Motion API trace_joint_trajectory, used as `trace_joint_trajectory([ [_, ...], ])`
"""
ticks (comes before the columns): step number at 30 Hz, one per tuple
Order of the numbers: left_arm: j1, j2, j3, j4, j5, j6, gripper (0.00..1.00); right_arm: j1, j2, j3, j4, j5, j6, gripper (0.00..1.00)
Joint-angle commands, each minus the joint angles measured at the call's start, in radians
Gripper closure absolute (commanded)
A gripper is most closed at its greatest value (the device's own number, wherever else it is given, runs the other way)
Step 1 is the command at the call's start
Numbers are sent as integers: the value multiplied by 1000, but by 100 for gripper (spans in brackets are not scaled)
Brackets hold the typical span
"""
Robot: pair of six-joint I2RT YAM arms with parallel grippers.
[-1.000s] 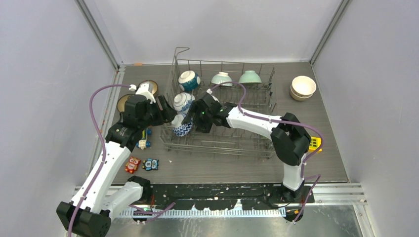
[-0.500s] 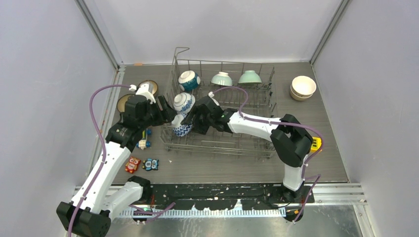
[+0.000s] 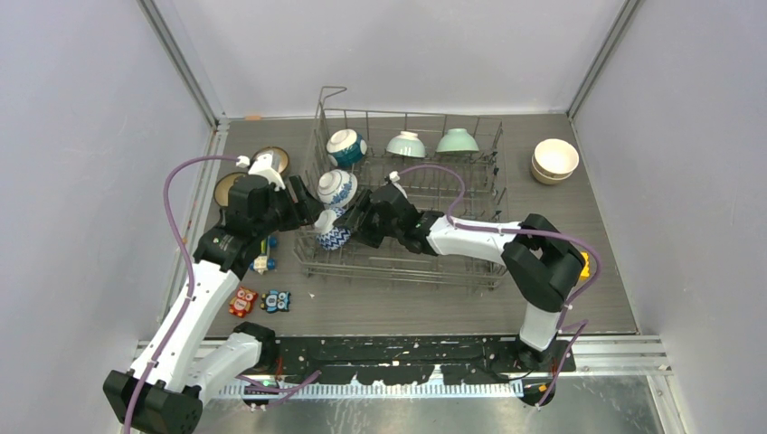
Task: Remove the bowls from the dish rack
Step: Pick up the bowl from the dish rack.
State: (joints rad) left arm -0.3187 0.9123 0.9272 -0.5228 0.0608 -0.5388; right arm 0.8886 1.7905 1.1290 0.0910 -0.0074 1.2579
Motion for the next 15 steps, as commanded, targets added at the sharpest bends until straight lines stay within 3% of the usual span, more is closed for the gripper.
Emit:
trace_joint_trajectory([
  [1, -28, -2, -22, 44, 101, -32, 35, -4, -51, -13, 136, 51, -15, 34],
  [15, -29, 0, -24, 46, 101, -31, 36, -4, -42, -40, 207, 54, 2, 44],
])
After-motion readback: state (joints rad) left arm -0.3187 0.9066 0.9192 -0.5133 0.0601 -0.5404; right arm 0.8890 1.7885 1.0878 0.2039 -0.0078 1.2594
